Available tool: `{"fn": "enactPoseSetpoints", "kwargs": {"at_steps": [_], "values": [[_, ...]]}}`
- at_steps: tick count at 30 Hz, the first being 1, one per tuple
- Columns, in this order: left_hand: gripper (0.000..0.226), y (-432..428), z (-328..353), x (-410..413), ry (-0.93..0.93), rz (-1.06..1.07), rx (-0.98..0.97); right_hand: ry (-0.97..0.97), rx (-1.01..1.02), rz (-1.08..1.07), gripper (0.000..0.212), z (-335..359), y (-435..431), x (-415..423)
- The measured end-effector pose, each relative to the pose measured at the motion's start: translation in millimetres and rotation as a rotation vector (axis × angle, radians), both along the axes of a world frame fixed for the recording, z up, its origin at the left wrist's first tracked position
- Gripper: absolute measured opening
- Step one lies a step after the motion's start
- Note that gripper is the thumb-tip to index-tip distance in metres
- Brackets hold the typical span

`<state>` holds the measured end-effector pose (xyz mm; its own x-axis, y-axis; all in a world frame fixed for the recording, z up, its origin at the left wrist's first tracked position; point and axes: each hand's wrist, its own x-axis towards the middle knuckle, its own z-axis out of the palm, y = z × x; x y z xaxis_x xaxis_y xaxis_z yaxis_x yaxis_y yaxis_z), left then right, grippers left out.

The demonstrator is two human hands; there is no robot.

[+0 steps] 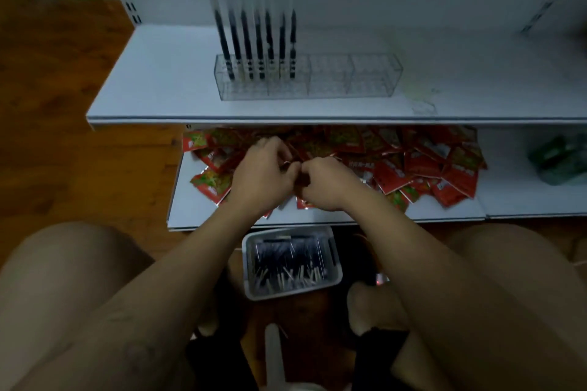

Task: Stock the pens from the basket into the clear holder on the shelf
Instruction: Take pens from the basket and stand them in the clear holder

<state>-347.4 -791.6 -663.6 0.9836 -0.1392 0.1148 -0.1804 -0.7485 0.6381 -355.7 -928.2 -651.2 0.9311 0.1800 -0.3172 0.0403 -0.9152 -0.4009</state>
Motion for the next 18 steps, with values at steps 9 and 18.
{"fn": "enactPoseSetpoints", "kwargs": {"at_steps": [9,18], "values": [[0.042,35,-85,-18,0.642,-0.181,0.436,0.492,-0.001,-0.083,0.026,-126,-14,-35],[0.033,32,-153,-18,0.882,0.020,0.177,0.761,0.050,-0.111,0.050,-218,-3,-62]]}}
